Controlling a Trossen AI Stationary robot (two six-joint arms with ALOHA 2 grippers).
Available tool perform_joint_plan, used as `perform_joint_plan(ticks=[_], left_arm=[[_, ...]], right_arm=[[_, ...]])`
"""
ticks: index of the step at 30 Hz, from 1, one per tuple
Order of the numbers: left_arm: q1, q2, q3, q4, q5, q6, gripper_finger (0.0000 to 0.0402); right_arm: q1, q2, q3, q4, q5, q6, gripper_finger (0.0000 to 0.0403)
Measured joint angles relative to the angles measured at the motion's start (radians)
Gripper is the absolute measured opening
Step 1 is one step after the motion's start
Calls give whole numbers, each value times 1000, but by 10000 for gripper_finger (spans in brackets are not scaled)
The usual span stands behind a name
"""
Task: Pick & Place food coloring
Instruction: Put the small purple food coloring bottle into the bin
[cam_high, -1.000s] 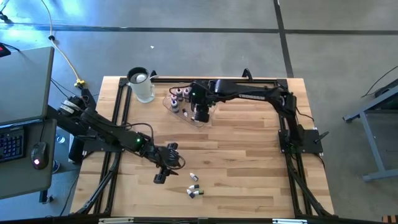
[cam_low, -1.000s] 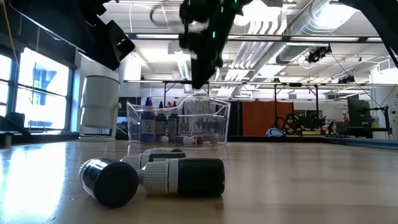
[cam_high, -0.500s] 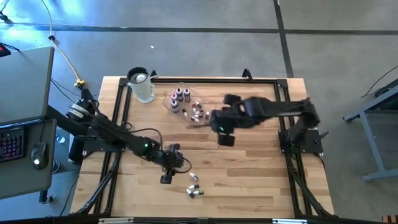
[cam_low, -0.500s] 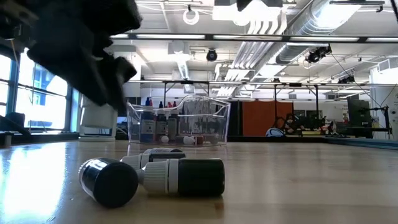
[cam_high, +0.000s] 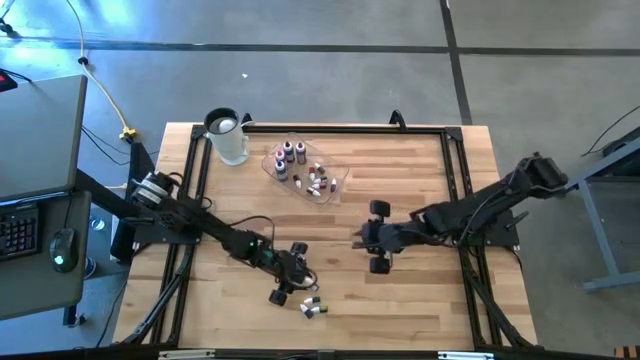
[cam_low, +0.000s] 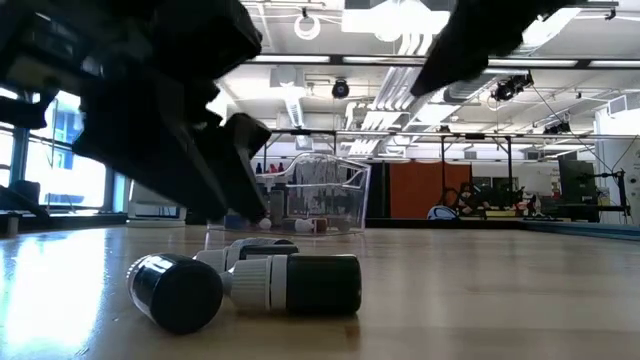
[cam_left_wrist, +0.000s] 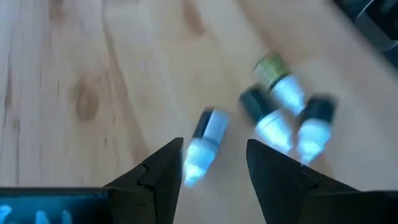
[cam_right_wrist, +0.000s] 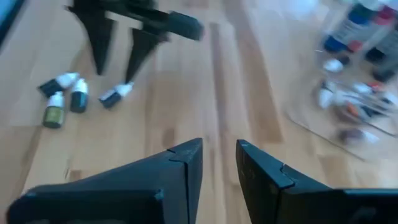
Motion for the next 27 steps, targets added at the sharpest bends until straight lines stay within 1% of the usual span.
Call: perform_joint_plan(ticks=[2,4,6,8,12,14,19,23,27], left_arm=[[0,32,23,0,-7,9,174],[8,61,45,8,-12,7,174],[15,74,60,-5,-4,4,174],[34,93,78,10,16,1,174],[65,124,81,-7,93,-23,173],[79,133,83,-20,118,-23,165],[103,135,87,-61,126,-22,126],[118,134,86,-51,131,-22,88],[131,134,106,-85,137,-22,69]], right_arm=[[-2,-31,-110,153,-24,-52,87],[-8,-60,-188,266,-33,-89,86],[-13,-94,-242,344,-36,-116,85],[-22,-123,-267,378,-48,-120,85],[-22,-180,-272,393,-61,-93,85],[-17,-198,-271,393,-61,-93,85],[-10,-206,-272,399,-58,-93,85],[-10,-206,-272,400,-57,-93,85],[-10,-205,-272,400,-57,-91,85]])
